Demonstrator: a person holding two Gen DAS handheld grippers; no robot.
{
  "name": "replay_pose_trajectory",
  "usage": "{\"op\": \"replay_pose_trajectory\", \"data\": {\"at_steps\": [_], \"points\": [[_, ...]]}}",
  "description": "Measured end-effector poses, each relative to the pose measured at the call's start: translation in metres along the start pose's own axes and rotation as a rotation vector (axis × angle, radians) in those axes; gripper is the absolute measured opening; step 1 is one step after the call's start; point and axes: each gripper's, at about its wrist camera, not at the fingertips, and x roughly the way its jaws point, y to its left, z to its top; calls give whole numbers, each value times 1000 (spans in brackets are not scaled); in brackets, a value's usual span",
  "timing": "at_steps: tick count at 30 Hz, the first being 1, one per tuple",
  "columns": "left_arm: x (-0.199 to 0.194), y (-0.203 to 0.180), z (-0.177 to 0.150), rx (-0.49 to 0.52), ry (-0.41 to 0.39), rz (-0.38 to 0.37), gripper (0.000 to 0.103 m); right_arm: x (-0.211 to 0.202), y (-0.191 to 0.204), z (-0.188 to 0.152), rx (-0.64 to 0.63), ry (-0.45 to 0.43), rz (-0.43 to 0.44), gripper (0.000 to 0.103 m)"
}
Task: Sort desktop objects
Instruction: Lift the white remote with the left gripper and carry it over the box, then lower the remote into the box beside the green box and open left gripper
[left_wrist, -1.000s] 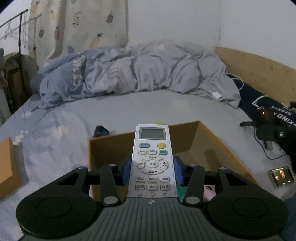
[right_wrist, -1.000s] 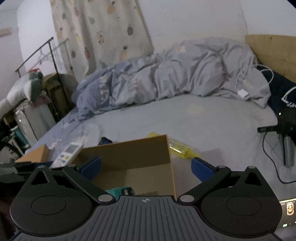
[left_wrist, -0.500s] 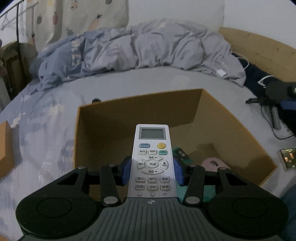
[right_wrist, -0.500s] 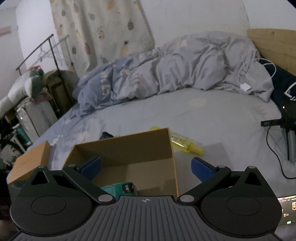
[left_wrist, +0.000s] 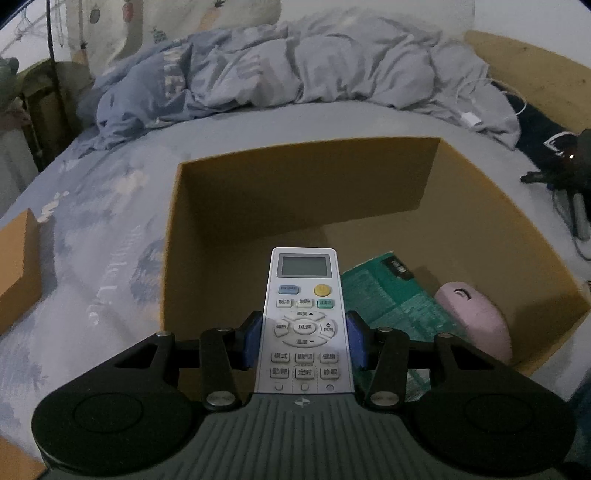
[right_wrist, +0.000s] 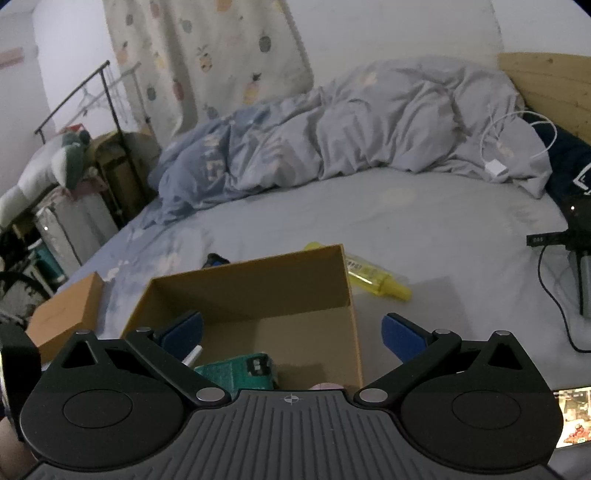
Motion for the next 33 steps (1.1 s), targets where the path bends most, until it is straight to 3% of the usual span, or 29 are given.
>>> {"op": "replay_pose_trajectory", "data": {"at_steps": [10, 33], "points": [[9, 4, 4, 12, 46, 38, 48, 1, 3, -1, -6, 5, 6, 103], [28, -10, 3, 30, 120, 8, 47, 3, 3, -3, -8, 20, 9, 103]]}}
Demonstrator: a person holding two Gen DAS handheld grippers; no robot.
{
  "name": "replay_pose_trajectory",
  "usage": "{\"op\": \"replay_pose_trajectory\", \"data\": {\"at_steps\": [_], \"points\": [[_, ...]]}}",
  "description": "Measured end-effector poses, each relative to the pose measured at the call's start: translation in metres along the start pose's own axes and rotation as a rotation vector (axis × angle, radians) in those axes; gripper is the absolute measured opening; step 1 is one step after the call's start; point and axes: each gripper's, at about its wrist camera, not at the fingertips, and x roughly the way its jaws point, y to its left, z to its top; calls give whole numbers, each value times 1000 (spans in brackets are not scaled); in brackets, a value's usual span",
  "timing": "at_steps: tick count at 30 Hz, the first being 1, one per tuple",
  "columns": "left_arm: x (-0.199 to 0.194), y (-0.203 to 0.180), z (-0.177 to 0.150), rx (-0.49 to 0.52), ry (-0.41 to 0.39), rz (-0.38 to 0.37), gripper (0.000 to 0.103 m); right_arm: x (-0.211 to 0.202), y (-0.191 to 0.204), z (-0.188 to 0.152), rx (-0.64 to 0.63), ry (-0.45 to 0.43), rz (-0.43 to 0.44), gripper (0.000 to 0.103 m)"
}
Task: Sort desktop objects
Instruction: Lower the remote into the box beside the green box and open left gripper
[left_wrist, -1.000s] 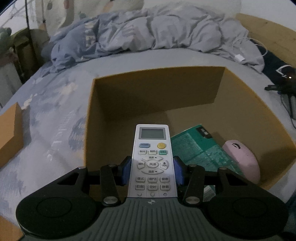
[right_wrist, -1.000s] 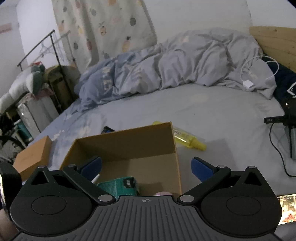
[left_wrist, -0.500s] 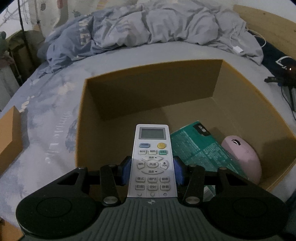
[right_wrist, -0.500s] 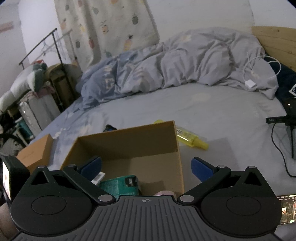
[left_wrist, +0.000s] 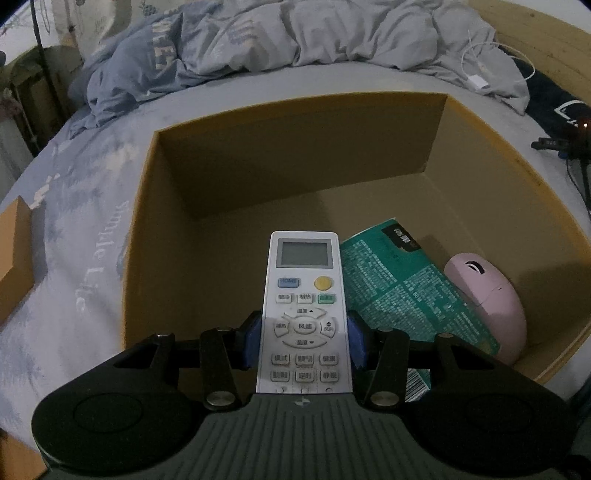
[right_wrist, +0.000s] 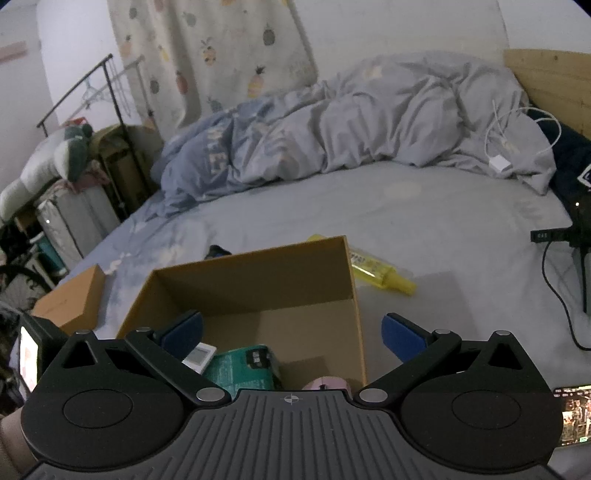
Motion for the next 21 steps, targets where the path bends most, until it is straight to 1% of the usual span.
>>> {"op": "replay_pose_trajectory", "data": {"at_steps": [4, 16, 21], "points": [[-2, -2, 1, 17, -10, 19, 47, 1, 0, -1, -3, 2, 2, 103], [-12, -2, 1, 21, -42, 23, 47, 2, -1, -3, -11, 2, 4, 103], [-22, -2, 1, 29, -69, 24, 52, 3, -1, -3, -14, 6, 4, 103]]}}
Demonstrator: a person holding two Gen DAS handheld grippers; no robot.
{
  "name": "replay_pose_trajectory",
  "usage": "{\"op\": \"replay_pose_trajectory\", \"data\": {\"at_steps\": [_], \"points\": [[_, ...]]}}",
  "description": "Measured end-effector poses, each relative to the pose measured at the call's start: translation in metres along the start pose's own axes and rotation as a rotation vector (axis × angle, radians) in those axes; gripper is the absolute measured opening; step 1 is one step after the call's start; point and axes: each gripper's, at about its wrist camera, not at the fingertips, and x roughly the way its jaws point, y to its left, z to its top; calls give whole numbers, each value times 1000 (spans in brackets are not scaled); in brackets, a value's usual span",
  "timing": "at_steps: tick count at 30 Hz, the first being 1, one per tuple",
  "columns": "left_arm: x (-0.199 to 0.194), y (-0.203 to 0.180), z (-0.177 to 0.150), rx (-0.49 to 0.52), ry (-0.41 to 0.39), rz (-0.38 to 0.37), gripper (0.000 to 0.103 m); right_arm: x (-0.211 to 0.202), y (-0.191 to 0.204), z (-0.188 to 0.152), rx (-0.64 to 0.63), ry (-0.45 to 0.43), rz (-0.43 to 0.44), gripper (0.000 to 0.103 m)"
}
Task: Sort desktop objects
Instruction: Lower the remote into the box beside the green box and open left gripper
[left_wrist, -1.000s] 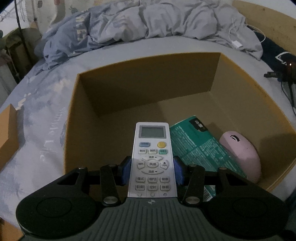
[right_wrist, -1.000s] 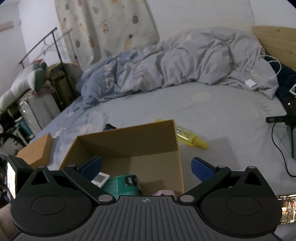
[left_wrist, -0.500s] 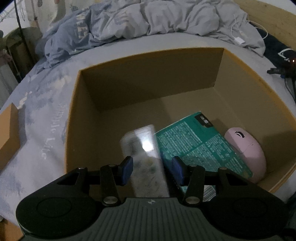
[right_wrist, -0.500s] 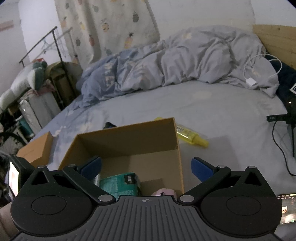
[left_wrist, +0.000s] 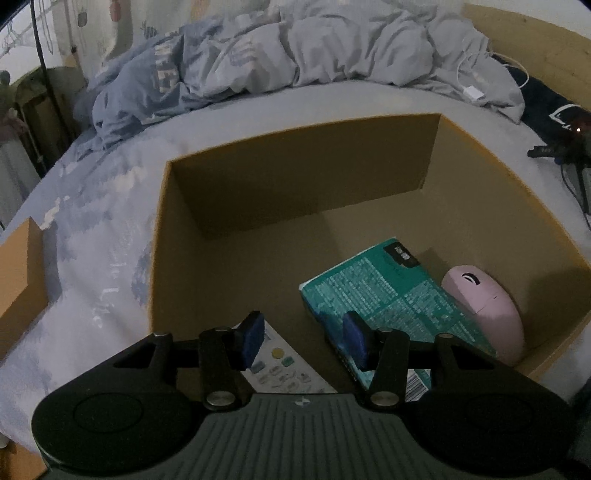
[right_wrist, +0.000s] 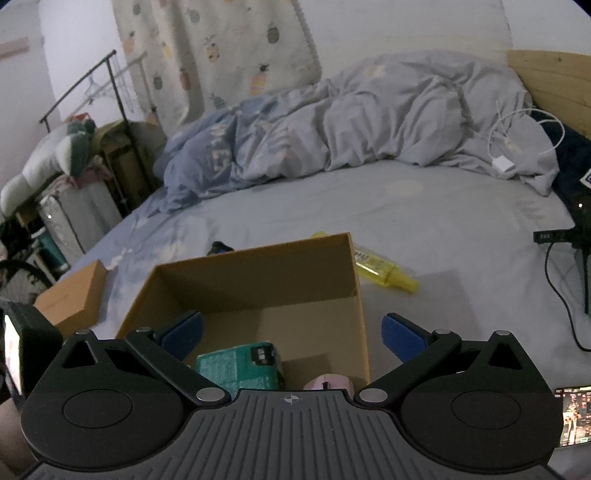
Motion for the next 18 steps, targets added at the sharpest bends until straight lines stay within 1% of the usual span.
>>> {"op": "replay_pose_trajectory", "data": {"at_steps": [1, 8, 11, 16, 18], "points": [[-2, 1, 0, 0, -5, 0, 56, 0, 0, 0, 0, 0, -1, 103], [-11, 3, 2, -4, -29, 3, 57, -1, -1, -1, -4, 5, -2, 103], [-15, 4, 1, -3, -45, 13, 59, -1, 0, -2, -7, 7, -4, 103], [-22, 9, 2, -11, -59, 2, 61, -1, 1, -3, -10, 14, -4, 103], [-24, 9, 3, -10, -64, -1, 65, 0, 1, -4, -10, 16, -5, 103]]}}
